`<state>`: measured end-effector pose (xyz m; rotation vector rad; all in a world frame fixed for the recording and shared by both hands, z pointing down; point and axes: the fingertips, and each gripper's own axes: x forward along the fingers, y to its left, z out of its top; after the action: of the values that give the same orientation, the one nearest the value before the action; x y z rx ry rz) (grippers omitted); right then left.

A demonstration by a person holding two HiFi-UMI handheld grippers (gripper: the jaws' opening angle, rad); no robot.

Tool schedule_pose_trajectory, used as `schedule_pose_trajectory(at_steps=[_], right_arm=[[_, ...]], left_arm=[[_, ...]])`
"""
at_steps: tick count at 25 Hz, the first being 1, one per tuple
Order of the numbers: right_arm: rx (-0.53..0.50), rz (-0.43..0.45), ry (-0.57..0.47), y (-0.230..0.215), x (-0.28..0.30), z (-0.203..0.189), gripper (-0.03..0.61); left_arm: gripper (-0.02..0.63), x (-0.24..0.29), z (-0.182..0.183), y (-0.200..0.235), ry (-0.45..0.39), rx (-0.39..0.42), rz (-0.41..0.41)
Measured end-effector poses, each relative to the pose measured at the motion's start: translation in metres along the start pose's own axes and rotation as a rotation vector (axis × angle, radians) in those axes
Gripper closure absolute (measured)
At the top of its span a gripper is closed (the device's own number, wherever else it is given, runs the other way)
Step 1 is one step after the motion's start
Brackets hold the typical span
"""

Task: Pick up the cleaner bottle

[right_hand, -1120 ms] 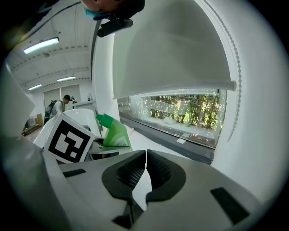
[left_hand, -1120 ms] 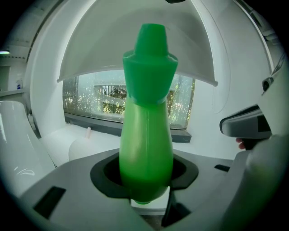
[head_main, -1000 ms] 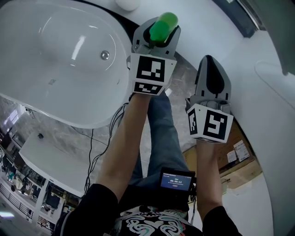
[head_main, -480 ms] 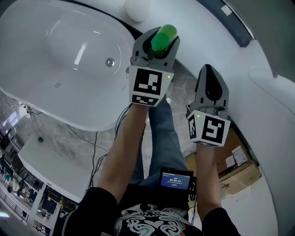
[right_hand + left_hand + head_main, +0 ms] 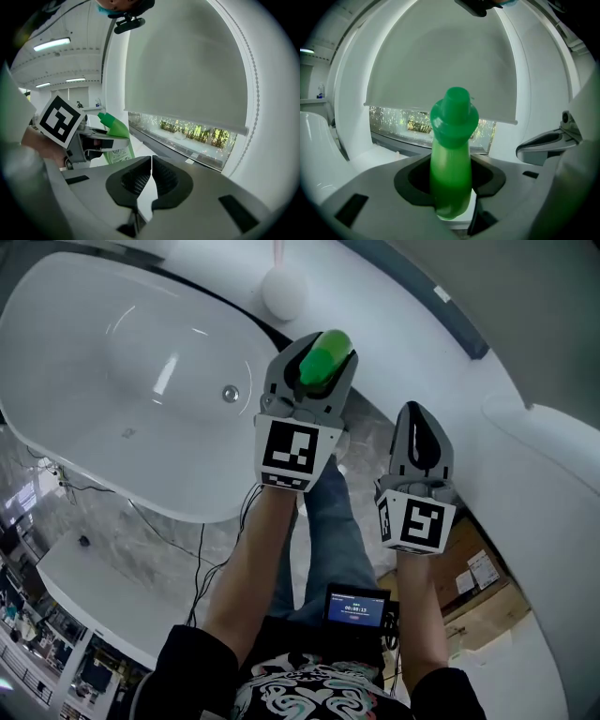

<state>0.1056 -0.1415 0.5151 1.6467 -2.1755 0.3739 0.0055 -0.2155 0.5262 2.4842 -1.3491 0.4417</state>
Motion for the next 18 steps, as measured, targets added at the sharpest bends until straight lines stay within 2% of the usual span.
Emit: schedule_pose_trajectory(at_steps=[9,18], right_arm=[[-0.013,-0.006,-0.031,-0.006,-0.015,0.035,0.551],[-0.004,-0.011,-0.068,0.004,-0.033,0.089,0.551]], left_arm=[[0.42,-0.03,0.042,-0.004,-0.025,-0.001,-0.017],[0.42,-0.07,0.088,0.005,-0.025,0.014,-0.016]])
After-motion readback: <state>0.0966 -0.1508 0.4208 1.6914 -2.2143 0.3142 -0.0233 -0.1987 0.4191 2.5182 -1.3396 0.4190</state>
